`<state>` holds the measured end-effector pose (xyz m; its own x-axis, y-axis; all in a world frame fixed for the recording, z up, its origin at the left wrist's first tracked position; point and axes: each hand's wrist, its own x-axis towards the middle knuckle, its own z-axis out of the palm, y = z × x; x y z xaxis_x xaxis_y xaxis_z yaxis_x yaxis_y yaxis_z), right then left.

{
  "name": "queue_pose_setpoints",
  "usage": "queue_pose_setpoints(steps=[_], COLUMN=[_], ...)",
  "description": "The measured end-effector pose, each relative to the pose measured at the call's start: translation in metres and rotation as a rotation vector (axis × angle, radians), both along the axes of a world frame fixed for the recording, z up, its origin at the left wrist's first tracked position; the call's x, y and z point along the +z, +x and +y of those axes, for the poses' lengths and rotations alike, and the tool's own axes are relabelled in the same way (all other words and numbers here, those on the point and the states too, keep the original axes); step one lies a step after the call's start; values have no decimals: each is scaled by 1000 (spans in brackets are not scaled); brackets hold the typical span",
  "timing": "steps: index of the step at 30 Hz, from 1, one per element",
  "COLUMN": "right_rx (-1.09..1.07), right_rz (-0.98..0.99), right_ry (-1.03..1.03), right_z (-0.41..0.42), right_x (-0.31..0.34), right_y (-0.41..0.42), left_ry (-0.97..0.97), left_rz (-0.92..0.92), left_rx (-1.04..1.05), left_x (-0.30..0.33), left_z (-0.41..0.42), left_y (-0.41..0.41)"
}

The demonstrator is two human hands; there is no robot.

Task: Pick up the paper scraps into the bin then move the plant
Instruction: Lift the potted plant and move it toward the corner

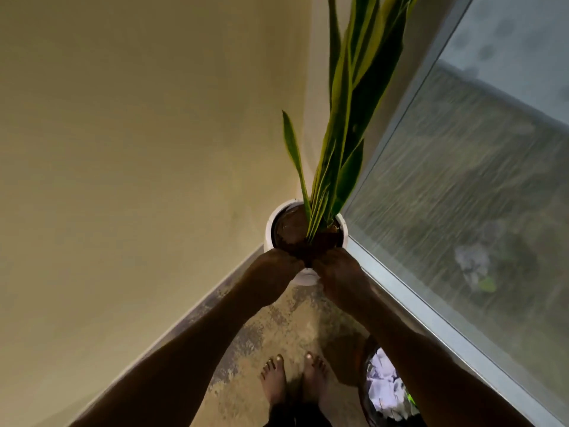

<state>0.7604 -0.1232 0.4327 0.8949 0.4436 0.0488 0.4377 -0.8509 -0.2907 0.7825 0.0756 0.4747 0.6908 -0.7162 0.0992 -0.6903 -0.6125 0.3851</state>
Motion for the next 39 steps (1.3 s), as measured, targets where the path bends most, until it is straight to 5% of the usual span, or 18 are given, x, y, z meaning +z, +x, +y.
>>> queue_pose_setpoints(steps=[5, 22, 32, 39], right_rx=[42, 77, 60, 85], right_rz=[-131, 39, -55, 10], right_ry=[97, -101, 13, -30], right_z=[-9, -7, -4, -8], right_x=[-111, -402, -476, -462], right_y=[16, 79, 103, 114], left_ry=[63, 235, 182, 111], left_rz=[41, 56, -9, 93], left_rx=[29, 97, 107, 59], left_x=[-125, -441, -505, -492], left_z=[-10, -23, -19, -17], left_y=[18, 72, 92, 105])
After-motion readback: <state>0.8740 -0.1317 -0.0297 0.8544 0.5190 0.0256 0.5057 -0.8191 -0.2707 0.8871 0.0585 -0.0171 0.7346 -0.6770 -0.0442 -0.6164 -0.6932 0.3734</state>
